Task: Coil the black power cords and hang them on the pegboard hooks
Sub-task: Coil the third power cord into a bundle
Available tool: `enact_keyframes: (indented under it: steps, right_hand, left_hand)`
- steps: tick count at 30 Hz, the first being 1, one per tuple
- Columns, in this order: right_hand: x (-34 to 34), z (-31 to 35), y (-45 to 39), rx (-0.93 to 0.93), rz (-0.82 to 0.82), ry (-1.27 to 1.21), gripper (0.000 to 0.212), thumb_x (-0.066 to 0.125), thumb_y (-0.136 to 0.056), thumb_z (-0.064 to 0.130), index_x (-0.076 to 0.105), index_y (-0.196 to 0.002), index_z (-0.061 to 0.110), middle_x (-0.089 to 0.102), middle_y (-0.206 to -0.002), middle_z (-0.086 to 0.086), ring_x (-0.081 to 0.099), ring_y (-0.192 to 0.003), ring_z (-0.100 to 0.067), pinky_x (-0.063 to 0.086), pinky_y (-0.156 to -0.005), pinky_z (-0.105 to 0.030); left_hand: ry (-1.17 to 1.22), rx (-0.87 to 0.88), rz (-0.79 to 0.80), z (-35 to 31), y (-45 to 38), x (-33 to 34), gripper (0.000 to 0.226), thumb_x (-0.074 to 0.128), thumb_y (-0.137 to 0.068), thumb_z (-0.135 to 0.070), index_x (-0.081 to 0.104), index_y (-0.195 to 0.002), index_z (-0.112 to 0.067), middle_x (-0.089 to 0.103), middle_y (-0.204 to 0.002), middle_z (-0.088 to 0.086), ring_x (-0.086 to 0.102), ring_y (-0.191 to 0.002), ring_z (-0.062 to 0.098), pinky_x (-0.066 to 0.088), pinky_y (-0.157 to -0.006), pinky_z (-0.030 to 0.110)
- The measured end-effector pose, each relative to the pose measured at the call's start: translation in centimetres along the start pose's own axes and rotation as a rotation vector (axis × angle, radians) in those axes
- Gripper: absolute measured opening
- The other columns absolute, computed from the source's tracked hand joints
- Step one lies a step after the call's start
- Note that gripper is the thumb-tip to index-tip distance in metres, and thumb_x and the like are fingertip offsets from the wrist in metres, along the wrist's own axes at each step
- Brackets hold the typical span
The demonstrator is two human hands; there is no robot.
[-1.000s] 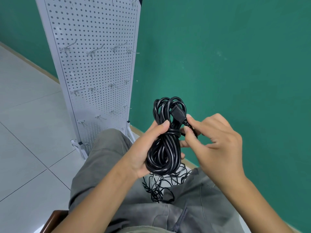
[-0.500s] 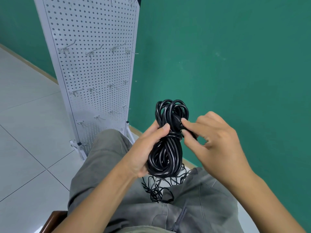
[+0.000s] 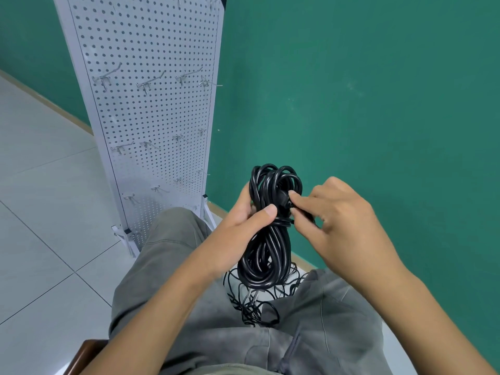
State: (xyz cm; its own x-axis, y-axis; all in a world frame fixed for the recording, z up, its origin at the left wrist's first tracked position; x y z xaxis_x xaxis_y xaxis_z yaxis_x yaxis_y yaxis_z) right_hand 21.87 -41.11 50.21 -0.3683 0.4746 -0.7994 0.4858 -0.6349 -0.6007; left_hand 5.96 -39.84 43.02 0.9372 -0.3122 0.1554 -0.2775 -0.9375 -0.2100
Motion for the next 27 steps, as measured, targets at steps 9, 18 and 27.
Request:
enact_keyframes:
  steps: [9,18,27]
  right_hand:
    - [0.4,0.6,-0.1,-0.013,-0.081,-0.037,0.018,0.066,-0.097,0.01,0.075,-0.111,0.002,0.05,-0.072,0.0,0.037,-0.073,-0.018,0.031,-0.067,-0.023]
    - [2.1,2.0,2.3,0.171,-0.42,-0.031,0.021,0.065,-0.095,0.005,0.075,-0.113,-0.002,0.053,-0.071,-0.004,0.041,-0.071,-0.021,0.035,-0.073,-0.023]
    - [2.0,3.3,1.7,0.046,-0.276,0.057,0.021,0.065,-0.096,0.005,0.073,-0.114,-0.004,0.052,-0.073,-0.007,0.042,-0.071,-0.026,0.041,-0.066,-0.037]
  left_hand:
    - [-0.066,0.088,0.001,-0.8,-0.2,-0.7,0.042,0.046,-0.107,-0.013,0.042,-0.146,-0.031,0.065,-0.13,-0.016,0.058,-0.126,0.004,0.044,-0.105,0.02]
    - [-0.035,0.151,-0.02,-1.5,-0.2,0.5,0.049,0.051,-0.106,-0.006,0.04,-0.152,-0.019,0.061,-0.141,-0.002,0.054,-0.135,0.01,0.04,-0.117,0.032]
    - [0.147,0.072,-0.259,-1.2,-0.5,0.2,0.023,0.071,-0.093,-0.028,0.07,-0.109,-0.012,0.077,-0.098,0.007,0.072,-0.092,0.017,0.057,-0.084,0.032]
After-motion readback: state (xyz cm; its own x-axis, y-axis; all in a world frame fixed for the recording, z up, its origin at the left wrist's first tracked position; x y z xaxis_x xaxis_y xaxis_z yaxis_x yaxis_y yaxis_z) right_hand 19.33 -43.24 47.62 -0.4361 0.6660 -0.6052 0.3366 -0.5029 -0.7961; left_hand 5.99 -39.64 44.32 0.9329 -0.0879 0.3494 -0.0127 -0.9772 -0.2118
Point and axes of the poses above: each hand's wrist, its own y-axis away from the middle knuckle, its own x-axis out of the palm, z = x × y, the point moved 3 cm from there along -y, towards the middle knuckle
